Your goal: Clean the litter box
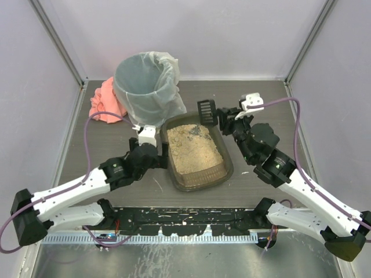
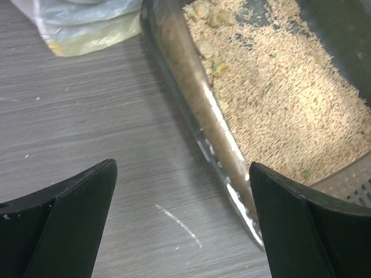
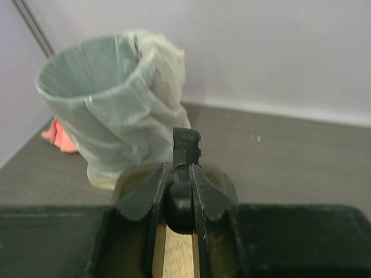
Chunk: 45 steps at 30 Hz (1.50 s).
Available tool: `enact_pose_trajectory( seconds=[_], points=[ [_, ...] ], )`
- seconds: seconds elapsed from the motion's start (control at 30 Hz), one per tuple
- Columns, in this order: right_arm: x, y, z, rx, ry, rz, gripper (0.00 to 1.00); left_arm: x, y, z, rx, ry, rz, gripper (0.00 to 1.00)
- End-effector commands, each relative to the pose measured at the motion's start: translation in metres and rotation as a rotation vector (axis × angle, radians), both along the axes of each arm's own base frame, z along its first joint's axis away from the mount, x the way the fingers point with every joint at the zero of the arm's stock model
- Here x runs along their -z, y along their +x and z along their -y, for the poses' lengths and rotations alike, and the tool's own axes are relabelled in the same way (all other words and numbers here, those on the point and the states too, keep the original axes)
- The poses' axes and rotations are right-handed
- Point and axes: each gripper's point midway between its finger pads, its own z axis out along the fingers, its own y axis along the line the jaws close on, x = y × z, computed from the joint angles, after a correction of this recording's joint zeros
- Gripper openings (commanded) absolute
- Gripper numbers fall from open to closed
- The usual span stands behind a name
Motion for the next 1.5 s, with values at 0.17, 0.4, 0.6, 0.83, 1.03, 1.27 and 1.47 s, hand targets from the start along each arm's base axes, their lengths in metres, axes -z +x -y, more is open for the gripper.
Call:
enact_pose_trajectory(
  seconds=[0.17,0.4,0.6,0.83,1.03,1.27,1.47],
  points=[
    [0.075,-0.007,0.007,0.053,0.029,-0.232,0.01,-0.008,0.033,0.055,-0.034,-0.095,-0.007,0.84],
    [0.093,-0.007,0.002,0.044,0.029,-0.271,0.01,0.024,0.041,0.066,-0.040,0.003,-0.068,0.67],
    [0.094,-0.006,0.003,0.053,0.037,-0.278,0.00,0.045,0.046,0.067,-0.025,0.042,-0.094,0.49],
    [0.105,-0.001,-0.001,0.058,0.078,-0.322,0.01,0.060,0.049,0.068,0.024,0.039,-0.112,0.28],
    [0.119,0.014,-0.011,0.057,0.059,-0.378,0.01,0.058,0.052,0.063,0.046,0.075,-0.090,0.14],
    [0.131,0.041,-0.001,0.175,0.007,-0.397,0.01,0.052,0.049,0.066,0.077,0.050,-0.098,0.42],
    [0.136,0.060,0.004,0.273,-0.078,-0.403,0.01,0.044,0.044,0.072,0.098,0.001,-0.108,0.50]
  ],
)
